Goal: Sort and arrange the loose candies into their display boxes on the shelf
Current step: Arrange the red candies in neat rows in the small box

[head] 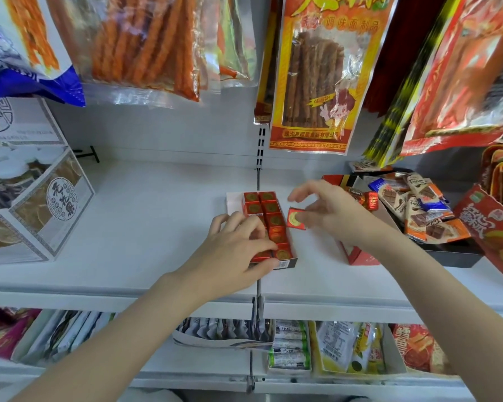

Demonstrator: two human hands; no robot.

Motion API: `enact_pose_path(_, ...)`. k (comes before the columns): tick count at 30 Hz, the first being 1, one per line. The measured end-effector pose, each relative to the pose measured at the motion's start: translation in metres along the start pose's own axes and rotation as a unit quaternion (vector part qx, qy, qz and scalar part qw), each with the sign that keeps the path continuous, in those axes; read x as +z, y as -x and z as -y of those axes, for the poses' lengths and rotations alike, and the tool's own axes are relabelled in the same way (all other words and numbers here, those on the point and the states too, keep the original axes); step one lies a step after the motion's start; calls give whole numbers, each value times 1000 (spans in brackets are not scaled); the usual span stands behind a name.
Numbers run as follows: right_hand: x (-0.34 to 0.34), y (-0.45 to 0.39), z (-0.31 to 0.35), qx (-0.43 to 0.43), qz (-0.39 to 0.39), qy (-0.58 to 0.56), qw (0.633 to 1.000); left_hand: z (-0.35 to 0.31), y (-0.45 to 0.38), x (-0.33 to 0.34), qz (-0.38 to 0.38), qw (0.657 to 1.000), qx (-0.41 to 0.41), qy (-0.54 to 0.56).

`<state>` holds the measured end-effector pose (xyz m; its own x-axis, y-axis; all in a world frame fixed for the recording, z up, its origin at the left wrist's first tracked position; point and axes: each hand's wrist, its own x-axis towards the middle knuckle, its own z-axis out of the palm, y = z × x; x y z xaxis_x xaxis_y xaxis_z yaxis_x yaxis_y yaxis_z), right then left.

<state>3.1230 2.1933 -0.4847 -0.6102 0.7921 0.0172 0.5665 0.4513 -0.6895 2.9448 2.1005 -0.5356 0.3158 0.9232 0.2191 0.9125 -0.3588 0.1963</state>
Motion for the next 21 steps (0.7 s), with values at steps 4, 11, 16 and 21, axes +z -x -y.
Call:
enact_pose_path(4,12,-5,2,28,30,-68,997,3,-1,0,-2,999,0,43)
enact_pose_path(11,29,-3,-1,36,-41,0,999,12,-2,-5,0,999,-16,48)
enact_pose_path(16,25,3,-3,-5,-32,73,997,10,-4,-4,15,1000,1,23)
enact_pose_path(21,32,8,-7,-83,-63,79,991,13,-4,-9,-15,995,-44,85)
